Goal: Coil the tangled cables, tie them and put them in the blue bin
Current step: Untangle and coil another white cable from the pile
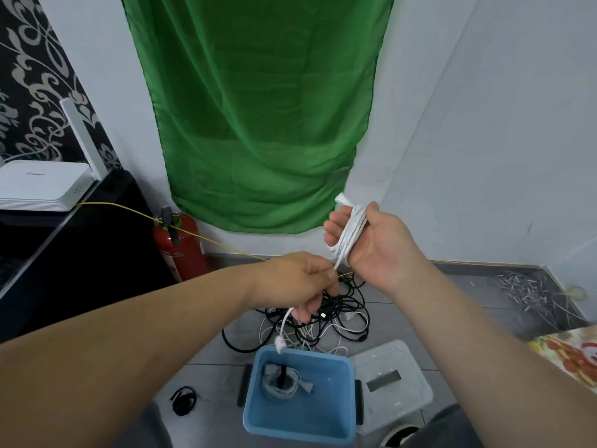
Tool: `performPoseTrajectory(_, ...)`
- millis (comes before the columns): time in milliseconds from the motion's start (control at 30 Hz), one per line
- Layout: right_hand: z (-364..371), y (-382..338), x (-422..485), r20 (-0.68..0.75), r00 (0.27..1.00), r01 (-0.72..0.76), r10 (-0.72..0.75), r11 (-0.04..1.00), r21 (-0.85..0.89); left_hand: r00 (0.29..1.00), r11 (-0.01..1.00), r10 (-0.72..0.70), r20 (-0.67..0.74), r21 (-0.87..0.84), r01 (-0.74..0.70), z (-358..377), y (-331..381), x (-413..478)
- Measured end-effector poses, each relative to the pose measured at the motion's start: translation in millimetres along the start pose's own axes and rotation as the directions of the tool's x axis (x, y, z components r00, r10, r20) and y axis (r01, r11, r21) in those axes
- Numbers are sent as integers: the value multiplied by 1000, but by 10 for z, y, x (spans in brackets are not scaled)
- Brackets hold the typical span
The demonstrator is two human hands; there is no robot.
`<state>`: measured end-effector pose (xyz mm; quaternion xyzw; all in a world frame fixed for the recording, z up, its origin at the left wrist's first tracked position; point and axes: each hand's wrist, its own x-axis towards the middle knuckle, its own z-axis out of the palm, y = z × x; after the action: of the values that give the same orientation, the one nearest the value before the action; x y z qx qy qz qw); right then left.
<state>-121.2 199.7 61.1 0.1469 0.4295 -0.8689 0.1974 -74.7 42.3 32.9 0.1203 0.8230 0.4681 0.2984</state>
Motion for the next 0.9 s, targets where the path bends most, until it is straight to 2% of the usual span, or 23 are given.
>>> performPoseTrajectory(100, -20, -76, -60, 85, 995, -61, 51, 990, 124, 998, 984, -28, 64, 177, 16, -46, -128, 15)
performPoseTrajectory(167, -62, -155, -118, 186, 977, -123, 104, 988, 94, 993, 951, -80, 92, 307, 48, -145, -250, 22)
performPoseTrajectory(267, -141, -245, -218, 343, 888, -257, 306, 949, -181, 994, 919, -106, 8, 382, 95, -326, -373, 21)
performPoseTrajectory(333, -182, -263, -267, 379, 800, -297, 465, 856, -424, 991, 876, -75, -110, 468, 118, -470, -400, -9)
performPoseTrajectory(433, -180, -210, -290, 292, 737, -275, 609, 665, -694, 971, 859, -17, -237, 494, 135, -629, -356, -64)
performPoseTrajectory(500, -158, -101, -256, 158, 757, -282, 633, 536, -795, 951, 862, 41, -305, 492, 120, -658, -279, -72)
performPoseTrajectory(567, -145, 11, -196, 27, 791, -323, 611, 455, -830, 920, 846, 117, -374, 522, 105, -641, -176, -54)
performPoseTrajectory(633, -128, 85, -138, -54, 821, -371, 569, 458, -808, 896, 838, 160, -415, 536, 98, -593, -69, -44)
performPoseTrajectory(700, -105, 121, -89, -85, 857, -386, 508, 525, -759, 878, 862, 175, -445, 500, 82, -523, 27, -49)
performPoseTrajectory(800, -58, 170, -56, -67, 911, -333, 408, 628, -703, 844, 903, 186, -503, 426, 55, -399, 149, -73)
performPoseTrajectory(900, -50, 186, -44, -9, 949, -243, 316, 711, -660, 863, 978, 99, -495, 209, 8, -316, 213, -108)
